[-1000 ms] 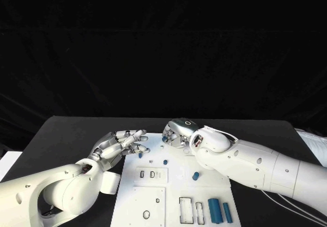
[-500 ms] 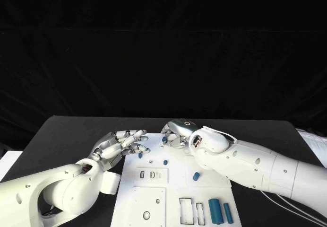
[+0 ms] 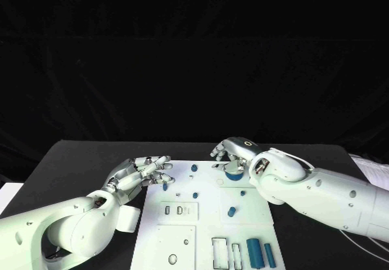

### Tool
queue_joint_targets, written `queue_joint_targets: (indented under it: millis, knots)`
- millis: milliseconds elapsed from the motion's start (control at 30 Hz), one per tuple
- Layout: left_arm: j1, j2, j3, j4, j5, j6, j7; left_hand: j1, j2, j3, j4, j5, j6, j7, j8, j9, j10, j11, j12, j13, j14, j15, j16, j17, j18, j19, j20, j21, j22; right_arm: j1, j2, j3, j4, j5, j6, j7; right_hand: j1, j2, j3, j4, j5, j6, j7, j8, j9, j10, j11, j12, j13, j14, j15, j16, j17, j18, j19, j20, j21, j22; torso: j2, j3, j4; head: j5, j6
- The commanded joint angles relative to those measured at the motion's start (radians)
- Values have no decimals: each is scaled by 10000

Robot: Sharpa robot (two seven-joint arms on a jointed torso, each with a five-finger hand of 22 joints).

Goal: Assemble the parts on the task board

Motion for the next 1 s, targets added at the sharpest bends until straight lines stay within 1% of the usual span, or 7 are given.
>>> queue_joint_targets:
  millis: [33,167,233,400,500,800,1000]
  knots:
    - [18,21,8,-59,94,50,42,13,66,9,-78,-52,-29,70,-49,-13,-69,-10,-64,-15,-89,0,65,20,164,37,41,3,14,128,-610,55,514,1395,76,-107,116,-119,11,101,170,75,-126,-9,-4,997,-267,446,224,264,-240,526,726,-47,372,-145,490,754,-98,-16,-92,-15,-21]
    - [18,45,7,-141,125,63,38,13,66,9,-78,-52,-29,70,-49,-13,-69,-10,-64,-15,-89,0,65,20,164,37,41,3,14,231,-1264,94,914,1764,698,-576,25,-491,-470,342,516,-64,-437,-74,-48,2357,-643,1485,1169,464,-625,1346,1808,-288,965,-566,1358,2070,-158,-20,-156,-17,-40]
    - [18,58,7,-178,132,69,37,13,66,9,-78,-52,-29,70,-49,-13,-69,-10,-64,-15,-89,0,65,20,164,37,41,3,14,257,-1454,103,985,1843,1012,-760,250,-517,-1263,728,594,-121,-505,-1,-38,2132,-714,2606,2771,479,-752,1843,2429,-396,1161,-653,1798,2712,-178,-20,-189,4,-43]
    - [16,110,6,-243,140,104,46,13,66,9,-78,-52,-29,70,-49,-13,-69,-10,-64,-15,-89,0,65,20,164,37,41,3,14,265,-1603,107,909,1902,1565,-1138,372,-398,-1849,1185,556,-150,-428,25,-27,2453,-749,7091,7594,614,-608,2571,3598,-559,1429,-577,2316,3629,-204,-1,-230,30,-38]
    - [14,135,6,-266,142,124,67,19,76,16,-86,-50,-30,69,-51,-12,-73,-10,-66,-14,-97,1,68,32,165,34,42,0,14,243,-1560,100,770,1878,1754,-1322,535,-325,-2145,1501,565,-199,-400,56,-17,2364,-640,9181,9918,691,-556,3000,4303,-631,1554,-503,2580,4072,-211,-8,-219,21,-35]
    - [11,178,6,-355,144,136,70,25,83,20,-93,-49,-32,70,-53,-11,-77,-9,-68,-15,-104,2,69,40,165,32,43,-2,13,108,-1298,74,472,1656,2221,-1483,669,-275,-2319,1710,595,-150,-402,159,9,2525,-589,10523,11411,755,-500,3293,4829,-676,1632,-464,2754,4380,-182,29,-177,48,-85]
    - [11,185,6,-401,144,136,69,25,83,20,-93,-49,-32,70,-53,-11,-77,-9,-68,-15,-104,2,69,40,165,32,43,-2,13,-19,-1109,55,328,1466,2288,-1365,715,-245,-2317,1705,613,-134,-402,179,14,2536,-586,10620,11531,773,-496,3351,4937,-693,1664,-458,2800,4471,-180,18,-191,87,-137]
